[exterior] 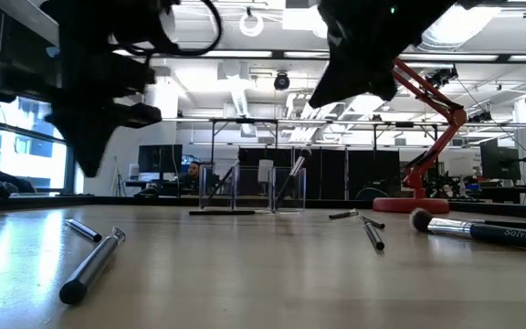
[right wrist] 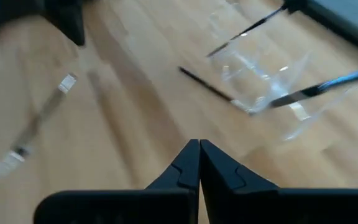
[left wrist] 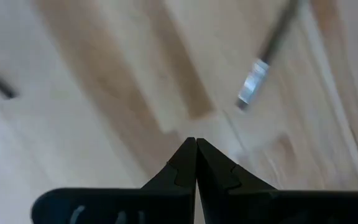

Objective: Put items in baskets/containers
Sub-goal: Put the black eyeshadow brush into the transparent organizer

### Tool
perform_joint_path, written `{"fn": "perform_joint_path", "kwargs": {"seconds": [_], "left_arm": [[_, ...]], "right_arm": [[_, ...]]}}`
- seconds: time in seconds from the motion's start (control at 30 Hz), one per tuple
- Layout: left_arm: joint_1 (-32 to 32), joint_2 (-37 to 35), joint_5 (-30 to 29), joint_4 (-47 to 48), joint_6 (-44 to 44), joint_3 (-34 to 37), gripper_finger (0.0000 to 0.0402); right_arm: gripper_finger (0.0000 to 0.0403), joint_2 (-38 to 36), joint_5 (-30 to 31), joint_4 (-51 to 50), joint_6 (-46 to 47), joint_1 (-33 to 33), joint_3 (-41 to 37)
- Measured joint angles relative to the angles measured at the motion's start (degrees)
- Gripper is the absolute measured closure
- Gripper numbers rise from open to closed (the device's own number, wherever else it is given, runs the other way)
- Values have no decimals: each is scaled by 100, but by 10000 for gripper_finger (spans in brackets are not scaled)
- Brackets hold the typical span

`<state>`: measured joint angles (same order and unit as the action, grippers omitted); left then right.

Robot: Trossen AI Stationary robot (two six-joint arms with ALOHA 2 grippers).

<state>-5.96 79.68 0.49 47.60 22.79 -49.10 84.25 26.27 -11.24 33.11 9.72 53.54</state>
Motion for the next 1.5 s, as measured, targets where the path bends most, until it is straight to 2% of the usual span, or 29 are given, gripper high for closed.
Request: {"fn": "perform_joint_path", "kwargs": {"seconds": [0.17,0.37,0.47,0.6,0.73,0.83,1.0,1.5], "left_arm": [[-472,0,-146,195,310,0,402],[-769,0,-71,141,82,0,401],[-772,0,87,60,-153,0,397],[-761,0,114,-122,-425,2,382],[-758,0,347,-499,-738,4,350],[-761,0,403,-655,-764,4,319],[-758,6,255,-591,-630,4,283],[-758,874,17,-993,-510,460,278]], "right_arm": [[401,795,604,174,1413,908,510],[402,2209,781,-881,2403,1396,2133],[402,2883,727,-1581,2683,1474,3172],[402,3642,329,-2544,2694,1467,4467],[402,4111,106,-3283,2695,1447,5297],[402,4196,80,-3392,2700,1447,5491],[402,4207,49,-3305,2891,1419,5343],[403,4207,31,-3145,2662,1318,5343]]}}
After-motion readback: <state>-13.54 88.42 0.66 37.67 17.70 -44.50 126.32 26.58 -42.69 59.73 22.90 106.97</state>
